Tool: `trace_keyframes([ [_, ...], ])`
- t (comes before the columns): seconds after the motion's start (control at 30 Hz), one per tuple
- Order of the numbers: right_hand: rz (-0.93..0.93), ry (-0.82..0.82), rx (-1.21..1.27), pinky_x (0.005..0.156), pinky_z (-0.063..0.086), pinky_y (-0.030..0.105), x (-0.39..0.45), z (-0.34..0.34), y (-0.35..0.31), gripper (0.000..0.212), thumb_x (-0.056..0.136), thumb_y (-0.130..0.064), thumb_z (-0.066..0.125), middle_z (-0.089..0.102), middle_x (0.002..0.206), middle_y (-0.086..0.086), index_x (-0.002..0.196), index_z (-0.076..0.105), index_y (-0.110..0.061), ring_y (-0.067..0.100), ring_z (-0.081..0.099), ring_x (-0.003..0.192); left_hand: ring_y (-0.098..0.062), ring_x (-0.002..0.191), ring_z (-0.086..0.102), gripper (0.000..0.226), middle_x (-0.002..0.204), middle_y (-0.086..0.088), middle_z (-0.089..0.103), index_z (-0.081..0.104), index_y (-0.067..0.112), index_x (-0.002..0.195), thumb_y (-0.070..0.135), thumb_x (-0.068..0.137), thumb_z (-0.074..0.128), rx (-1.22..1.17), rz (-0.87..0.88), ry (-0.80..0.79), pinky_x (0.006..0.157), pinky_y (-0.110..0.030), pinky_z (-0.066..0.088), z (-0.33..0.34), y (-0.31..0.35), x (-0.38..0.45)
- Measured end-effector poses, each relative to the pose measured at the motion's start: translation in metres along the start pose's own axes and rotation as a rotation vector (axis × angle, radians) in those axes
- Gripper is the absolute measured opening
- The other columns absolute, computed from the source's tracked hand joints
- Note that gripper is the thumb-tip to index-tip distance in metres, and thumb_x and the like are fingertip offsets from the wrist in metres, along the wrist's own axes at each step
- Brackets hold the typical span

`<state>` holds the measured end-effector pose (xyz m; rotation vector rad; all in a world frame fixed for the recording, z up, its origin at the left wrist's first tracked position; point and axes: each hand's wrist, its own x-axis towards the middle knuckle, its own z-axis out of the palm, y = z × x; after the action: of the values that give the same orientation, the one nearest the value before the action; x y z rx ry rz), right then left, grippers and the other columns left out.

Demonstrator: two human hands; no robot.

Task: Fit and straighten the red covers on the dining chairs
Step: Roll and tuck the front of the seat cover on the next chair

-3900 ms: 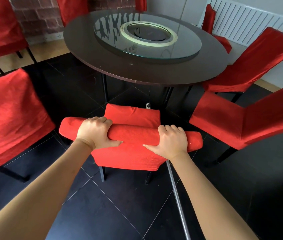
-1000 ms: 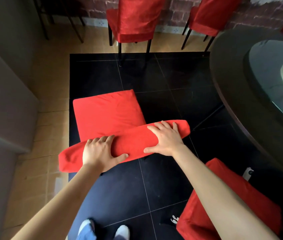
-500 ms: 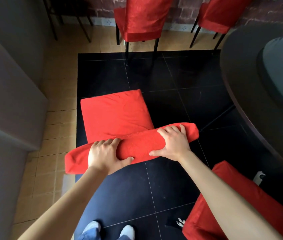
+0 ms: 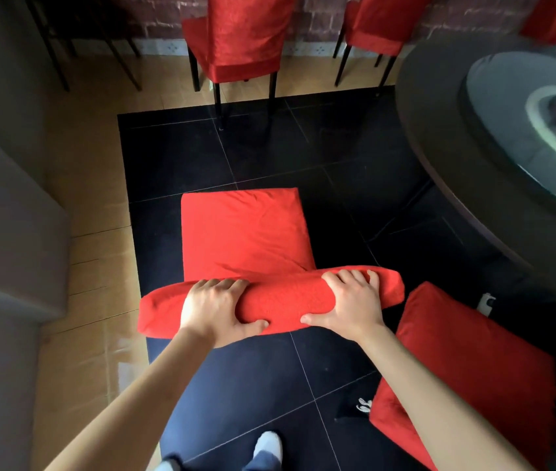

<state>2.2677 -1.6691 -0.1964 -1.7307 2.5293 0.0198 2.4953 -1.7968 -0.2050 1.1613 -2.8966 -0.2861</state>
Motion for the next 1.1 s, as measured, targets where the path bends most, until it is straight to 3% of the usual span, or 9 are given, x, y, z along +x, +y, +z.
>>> trace_keyframes([
  [0.17, 0.164, 0.074, 0.012, 0.093, 0.036, 0.048, -0.050, 0.005, -0.031, 0.097, 0.047, -0.093, 0.038, 0.067, 0.092, 0.000, 0.103, 0.069, -0.019, 0.023, 0.061, 0.090, -0.021, 0.103, 0.062, 0.099, 0.117, 0.005, 0.067, 0.057, 0.029, 0.129, 0.089, 0.055, 0.028, 0.014, 0.173, -0.051, 0.093, -0.032, 0.041, -0.005, -0.014, -0.016],
  [0.33, 0.333, 0.135, 0.002, 0.084, 0.043, 0.051, -0.085, 0.011, -0.069, 0.089, 0.045, -0.088, 0.044, 0.065, 0.076, 0.003, 0.089, 0.070, -0.014, 0.028, 0.062, 0.075, -0.026, 0.076, 0.069, 0.086, 0.088, -0.001, 0.074, 0.073, 0.018, 0.103, 0.081, 0.055, 0.041, 0.019, 0.337, -0.058, 0.077, -0.034, 0.053, -0.015, -0.028, -0.025],
  [0.47, 0.417, 0.152, 0.009, 0.084, 0.043, 0.052, -0.087, 0.012, -0.089, 0.085, 0.039, -0.083, 0.059, 0.065, 0.075, 0.004, 0.086, 0.070, -0.013, 0.029, 0.062, 0.074, -0.024, 0.066, 0.068, 0.076, 0.080, 0.000, 0.073, 0.074, 0.016, 0.094, 0.075, 0.050, 0.059, 0.029, 0.400, -0.063, 0.069, -0.031, 0.054, -0.019, -0.041, -0.018],
  [0.6, 0.458, 0.131, -0.005, 0.082, 0.045, 0.053, -0.070, 0.009, -0.100, 0.087, 0.033, -0.083, 0.070, 0.066, 0.075, 0.004, 0.085, 0.071, -0.013, 0.028, 0.063, 0.074, -0.024, 0.062, 0.067, 0.074, 0.077, -0.002, 0.073, 0.075, 0.014, 0.091, 0.071, 0.046, 0.066, 0.022, 0.430, -0.072, 0.066, -0.032, 0.055, -0.023, -0.056, 0.000],
  [0.83, 0.516, 0.152, 0.029, 0.079, 0.045, 0.048, -0.013, 0.004, -0.112, 0.085, 0.040, -0.088, 0.047, 0.064, 0.071, 0.002, 0.077, 0.069, -0.015, 0.027, 0.061, 0.070, -0.023, 0.064, 0.069, 0.075, 0.078, 0.000, 0.073, 0.075, 0.016, 0.092, 0.073, 0.047, 0.059, 0.033, 0.474, -0.095, 0.065, -0.033, 0.056, -0.037, -0.087, 0.063],
  [1.1, 0.550, 0.178, 0.026, 0.077, 0.049, 0.046, 0.054, -0.005, -0.109, 0.084, 0.033, -0.087, 0.064, 0.065, 0.068, 0.002, 0.074, 0.069, -0.014, 0.026, 0.063, 0.066, -0.023, 0.065, 0.070, 0.077, 0.081, -0.001, 0.074, 0.075, 0.014, 0.093, 0.073, 0.050, 0.051, 0.037, 0.529, -0.156, 0.066, -0.033, 0.057, -0.051, -0.108, 0.143],
])
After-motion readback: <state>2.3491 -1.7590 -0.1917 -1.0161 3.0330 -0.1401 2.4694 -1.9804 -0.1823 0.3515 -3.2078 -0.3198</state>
